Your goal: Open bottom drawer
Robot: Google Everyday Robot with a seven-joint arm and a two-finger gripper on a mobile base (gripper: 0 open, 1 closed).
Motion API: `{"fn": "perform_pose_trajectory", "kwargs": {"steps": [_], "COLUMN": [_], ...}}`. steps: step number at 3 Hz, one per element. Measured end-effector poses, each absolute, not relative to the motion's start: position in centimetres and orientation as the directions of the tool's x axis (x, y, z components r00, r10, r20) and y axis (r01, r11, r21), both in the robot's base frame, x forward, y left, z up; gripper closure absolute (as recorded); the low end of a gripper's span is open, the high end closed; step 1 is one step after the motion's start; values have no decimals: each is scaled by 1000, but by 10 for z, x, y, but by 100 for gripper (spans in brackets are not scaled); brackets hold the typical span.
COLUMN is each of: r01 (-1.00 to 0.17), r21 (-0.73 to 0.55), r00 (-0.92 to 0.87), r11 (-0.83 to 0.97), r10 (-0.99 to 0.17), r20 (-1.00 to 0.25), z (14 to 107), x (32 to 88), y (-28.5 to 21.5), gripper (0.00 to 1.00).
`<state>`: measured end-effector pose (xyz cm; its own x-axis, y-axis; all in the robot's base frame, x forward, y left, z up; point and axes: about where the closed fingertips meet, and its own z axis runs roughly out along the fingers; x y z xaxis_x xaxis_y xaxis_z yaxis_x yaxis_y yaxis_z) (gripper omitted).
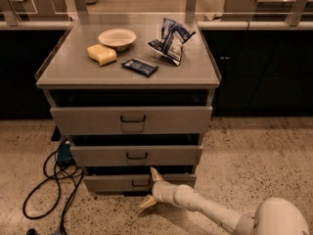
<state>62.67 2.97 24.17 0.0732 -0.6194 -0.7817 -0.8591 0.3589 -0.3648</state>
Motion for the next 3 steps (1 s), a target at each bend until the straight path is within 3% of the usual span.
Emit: {"fn": "perform_pose_trajectory", "kwargs": {"steps": [1, 3], "r01": [-831, -843], "r21": [-356, -354], "r00": [10, 6], "r11": [428, 404], "r10": [-628, -651], "r20": [-778, -759], "z": [228, 220], "x": [650, 659], "y": [-1, 7], "gripper": [0, 0]}}
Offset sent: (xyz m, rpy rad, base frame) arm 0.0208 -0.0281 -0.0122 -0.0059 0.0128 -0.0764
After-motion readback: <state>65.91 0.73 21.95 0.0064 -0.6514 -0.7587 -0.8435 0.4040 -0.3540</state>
